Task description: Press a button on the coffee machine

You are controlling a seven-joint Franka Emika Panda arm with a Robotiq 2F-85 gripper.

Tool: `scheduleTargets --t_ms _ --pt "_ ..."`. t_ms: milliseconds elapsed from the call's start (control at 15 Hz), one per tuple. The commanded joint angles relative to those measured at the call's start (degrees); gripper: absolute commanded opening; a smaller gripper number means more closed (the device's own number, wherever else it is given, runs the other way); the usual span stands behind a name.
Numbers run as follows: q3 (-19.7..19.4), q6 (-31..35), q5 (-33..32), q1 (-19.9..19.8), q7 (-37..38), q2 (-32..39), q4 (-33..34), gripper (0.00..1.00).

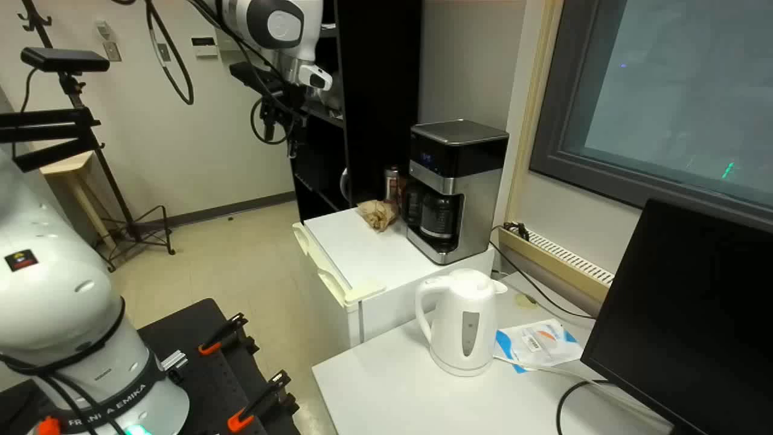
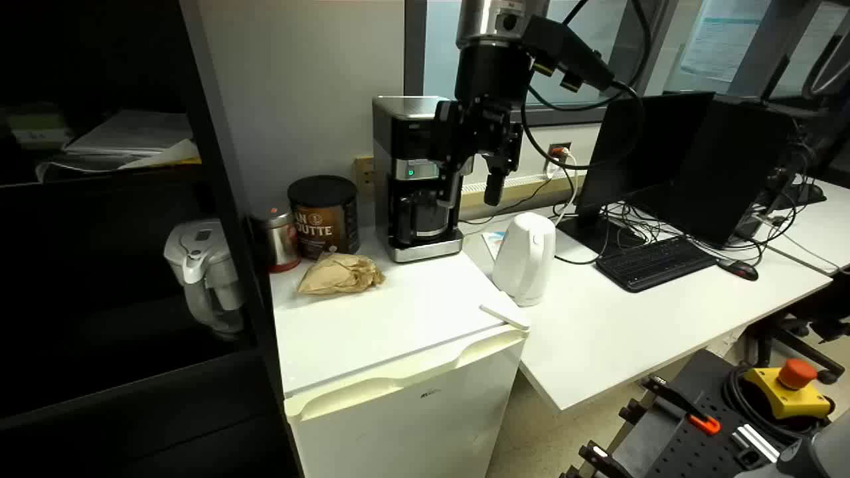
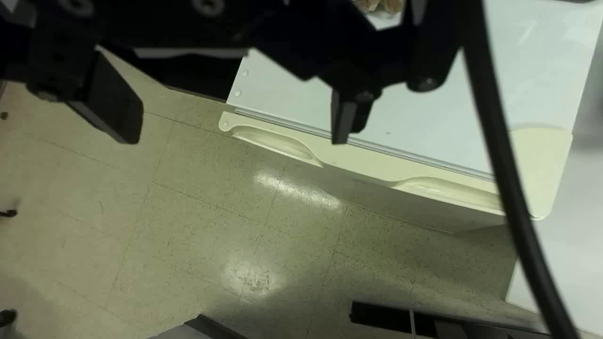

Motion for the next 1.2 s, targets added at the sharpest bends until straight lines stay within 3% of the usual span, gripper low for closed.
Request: scheduleTargets --t_ms 0,667,1133 --pt "0.6 -0.2 0.1 -0.7 -0.1 0.0 0.1 1.00" --pt "0.7 0.8 -0.4 -0.7 0.0 0.0 -0.2 1.00" --pt "1.3 10.0 -13.0 -1.6 -0.2 0.6 -2.7 1.00"
